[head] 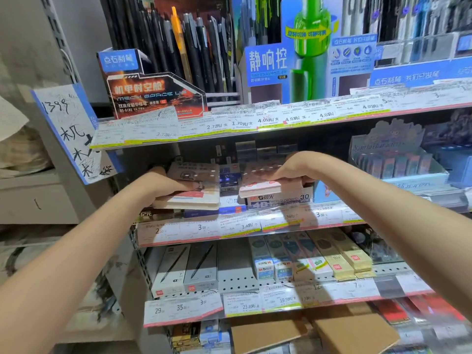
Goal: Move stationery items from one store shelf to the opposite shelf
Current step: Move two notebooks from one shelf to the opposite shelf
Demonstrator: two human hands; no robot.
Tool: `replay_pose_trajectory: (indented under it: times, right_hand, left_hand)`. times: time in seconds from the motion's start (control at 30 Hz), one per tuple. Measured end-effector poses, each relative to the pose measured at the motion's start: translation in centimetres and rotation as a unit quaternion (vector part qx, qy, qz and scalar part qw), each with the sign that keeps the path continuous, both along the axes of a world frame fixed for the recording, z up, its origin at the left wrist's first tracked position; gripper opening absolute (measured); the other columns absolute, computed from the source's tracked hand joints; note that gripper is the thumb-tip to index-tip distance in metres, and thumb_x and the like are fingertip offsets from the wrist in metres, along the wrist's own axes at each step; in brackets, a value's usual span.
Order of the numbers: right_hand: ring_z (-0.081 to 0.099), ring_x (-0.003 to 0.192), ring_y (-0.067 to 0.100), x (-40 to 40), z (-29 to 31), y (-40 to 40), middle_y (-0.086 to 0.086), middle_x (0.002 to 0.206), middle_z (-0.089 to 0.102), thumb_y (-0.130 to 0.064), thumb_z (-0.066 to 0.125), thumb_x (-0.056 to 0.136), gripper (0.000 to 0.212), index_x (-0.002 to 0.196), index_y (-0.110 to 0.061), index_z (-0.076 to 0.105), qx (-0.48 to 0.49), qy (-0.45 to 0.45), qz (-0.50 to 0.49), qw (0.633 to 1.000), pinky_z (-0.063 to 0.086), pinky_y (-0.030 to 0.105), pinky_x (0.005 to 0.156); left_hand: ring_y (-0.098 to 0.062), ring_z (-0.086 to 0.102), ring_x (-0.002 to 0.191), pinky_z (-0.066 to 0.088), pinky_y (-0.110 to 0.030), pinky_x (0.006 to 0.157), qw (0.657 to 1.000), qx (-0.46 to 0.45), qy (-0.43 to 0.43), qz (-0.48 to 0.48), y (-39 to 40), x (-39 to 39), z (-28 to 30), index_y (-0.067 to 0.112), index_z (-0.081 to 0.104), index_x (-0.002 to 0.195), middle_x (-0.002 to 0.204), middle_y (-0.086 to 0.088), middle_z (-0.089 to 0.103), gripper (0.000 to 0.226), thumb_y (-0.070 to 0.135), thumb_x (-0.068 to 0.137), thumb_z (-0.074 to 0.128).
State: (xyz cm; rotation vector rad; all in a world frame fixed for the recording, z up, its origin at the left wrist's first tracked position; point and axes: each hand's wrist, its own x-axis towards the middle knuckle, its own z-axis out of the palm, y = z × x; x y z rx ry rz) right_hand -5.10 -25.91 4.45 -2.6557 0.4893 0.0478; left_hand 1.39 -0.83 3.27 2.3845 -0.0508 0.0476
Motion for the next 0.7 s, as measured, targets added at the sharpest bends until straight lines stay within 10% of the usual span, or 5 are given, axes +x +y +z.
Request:
replay_pose_trajectory:
  times: [0.13, 0.27, 0.37, 0.7]
  right_hand:
    - [0.037, 0.053, 0.014, 0.0, 0.0, -0.1, 0.007, 0.07, 0.048, -0.049, 0.062, 0.08, 0.042, 0.071, -0.01, 0.05, 0.081, -0.025, -0.013, 0.996, 0.03, 0.022, 0.05]
    - [0.055, 0.111, 0.029, -0.5, -1.0, -0.1, 0.013, 0.116, 0.055, -0.037, 0.069, 0.078, 0.051, 0.116, -0.007, 0.055, 0.197, -0.093, -0.005, 0.976, 0.045, 0.034, 0.088]
    - [0.059, 0.092, 0.023, -1.0, -2.2, -0.2, 0.008, 0.094, 0.061, -0.027, 0.079, 0.069, 0.04, 0.097, -0.009, 0.058, 0.265, -0.177, -0.018, 0.948, 0.047, 0.032, 0.082]
    - [0.059, 0.107, 0.021, -4.9, -4.8, -0.7, 0.001, 0.124, 0.057, -0.025, 0.087, 0.056, 0.094, 0.135, -0.016, 0.038, 0.346, -0.338, 0.012, 0.875, 0.054, 0.042, 0.091]
  left_hand:
    - [-0.021, 0.047, 0.089, 0.04, -0.032, 0.073, 0.997, -0.075, -0.007, 0.005, -0.2, -0.7, -0.1, 0.001, 0.037, 0.134, 0.118, -0.012, 0.055, 0.082, 0.028, 0.069, 0.079]
    - [-0.016, 0.058, 0.063, 0.049, -0.027, 0.049, 0.985, -0.17, 0.034, -0.006, -0.1, -1.5, -0.4, 0.009, 0.044, 0.117, 0.075, -0.003, 0.058, 0.064, 0.021, 0.066, 0.081]
    - [-0.019, 0.064, 0.055, 0.051, -0.026, 0.037, 0.974, -0.22, 0.059, -0.007, 0.2, -2.0, -0.7, 0.001, 0.045, 0.114, 0.079, -0.014, 0.066, 0.065, 0.018, 0.063, 0.083]
    - [-0.029, 0.068, 0.084, 0.056, -0.042, 0.069, 0.942, -0.329, -0.032, -0.049, 0.7, -3.8, -1.9, 0.01, 0.043, 0.12, 0.106, -0.015, 0.066, 0.072, 0.011, 0.06, 0.084]
